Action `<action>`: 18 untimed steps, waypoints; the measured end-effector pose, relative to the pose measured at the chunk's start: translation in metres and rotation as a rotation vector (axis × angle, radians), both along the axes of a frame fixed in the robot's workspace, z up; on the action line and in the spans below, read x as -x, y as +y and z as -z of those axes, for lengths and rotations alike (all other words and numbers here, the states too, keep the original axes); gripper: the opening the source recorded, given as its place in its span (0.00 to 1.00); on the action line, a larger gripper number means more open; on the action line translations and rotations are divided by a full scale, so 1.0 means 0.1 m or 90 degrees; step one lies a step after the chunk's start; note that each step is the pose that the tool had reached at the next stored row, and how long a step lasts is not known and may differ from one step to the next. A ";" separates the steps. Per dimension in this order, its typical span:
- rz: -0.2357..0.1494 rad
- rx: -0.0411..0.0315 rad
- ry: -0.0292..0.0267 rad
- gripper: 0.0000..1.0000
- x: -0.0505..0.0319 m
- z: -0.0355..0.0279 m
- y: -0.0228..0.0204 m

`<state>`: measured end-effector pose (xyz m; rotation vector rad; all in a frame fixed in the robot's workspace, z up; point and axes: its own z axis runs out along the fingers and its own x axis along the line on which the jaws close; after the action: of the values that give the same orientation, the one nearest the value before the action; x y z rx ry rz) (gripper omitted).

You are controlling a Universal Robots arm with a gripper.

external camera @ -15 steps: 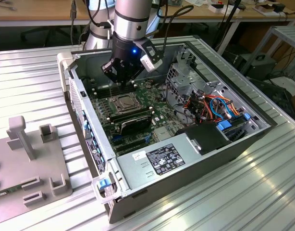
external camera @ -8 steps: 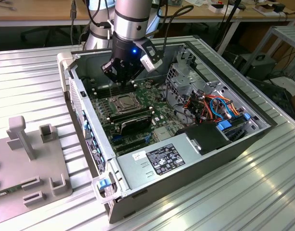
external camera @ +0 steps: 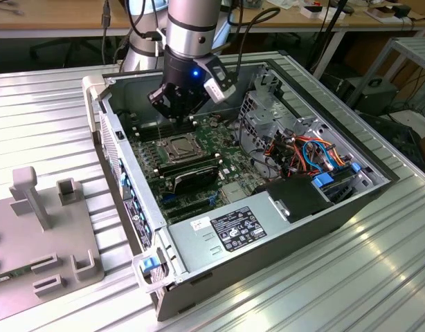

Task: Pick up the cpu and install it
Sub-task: 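Close the cpu cover, then install the first cpu locking lever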

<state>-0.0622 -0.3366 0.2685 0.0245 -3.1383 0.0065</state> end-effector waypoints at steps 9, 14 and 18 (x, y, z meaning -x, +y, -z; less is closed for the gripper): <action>0.000 0.0000 0.0000 0.11 -0.177 0.002 -0.001; 0.000 0.0000 0.0000 0.11 -0.187 0.002 0.000; 0.000 0.0000 0.0000 0.11 -0.184 0.002 0.000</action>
<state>-0.0439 -0.3365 0.2683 0.0247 -3.1383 0.0064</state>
